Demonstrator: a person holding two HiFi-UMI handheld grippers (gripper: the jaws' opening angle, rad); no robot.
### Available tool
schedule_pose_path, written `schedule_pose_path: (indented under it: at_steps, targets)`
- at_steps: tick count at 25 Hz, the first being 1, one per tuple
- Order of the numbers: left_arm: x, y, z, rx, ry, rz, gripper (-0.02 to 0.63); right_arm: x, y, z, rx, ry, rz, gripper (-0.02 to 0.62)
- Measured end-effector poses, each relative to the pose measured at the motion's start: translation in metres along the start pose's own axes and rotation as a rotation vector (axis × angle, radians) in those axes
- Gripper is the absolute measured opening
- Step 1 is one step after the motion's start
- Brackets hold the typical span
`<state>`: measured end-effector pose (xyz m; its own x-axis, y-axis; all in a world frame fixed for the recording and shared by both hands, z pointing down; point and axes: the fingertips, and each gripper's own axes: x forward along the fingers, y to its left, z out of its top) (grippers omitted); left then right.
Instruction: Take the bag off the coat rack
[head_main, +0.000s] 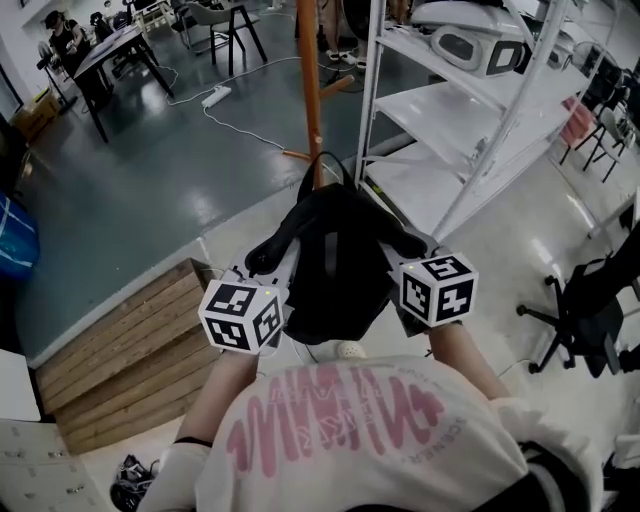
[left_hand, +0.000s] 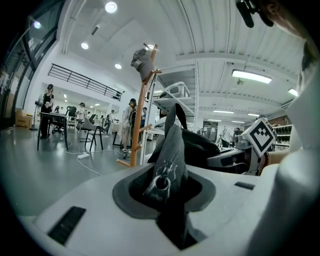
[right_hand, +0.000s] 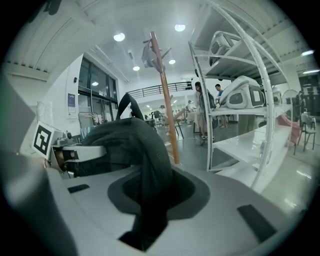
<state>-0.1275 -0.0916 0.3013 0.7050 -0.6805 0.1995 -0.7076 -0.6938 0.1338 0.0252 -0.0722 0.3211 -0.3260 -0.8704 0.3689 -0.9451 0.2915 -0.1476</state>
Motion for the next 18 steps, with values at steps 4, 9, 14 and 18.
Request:
schedule_pose_path:
  at_steps: [4, 9, 14, 18]
  targets:
    - [-0.010, -0.005, -0.014, -0.022, 0.017, -0.017, 0.086, -0.009, 0.007, -0.016, 0.004, 0.020, -0.017, 0.081]
    - [-0.020, -0.008, -0.026, -0.031, 0.026, -0.028, 0.085, -0.015, 0.016, -0.030, 0.006, 0.039, -0.024, 0.081]
    - [-0.025, -0.010, -0.034, -0.031, 0.031, -0.035, 0.086, -0.018, 0.020, -0.040, 0.008, 0.055, -0.030, 0.081]
    - [-0.028, -0.008, -0.039, -0.038, 0.036, -0.035, 0.086, -0.016, 0.024, -0.045, 0.009, 0.069, -0.031, 0.081]
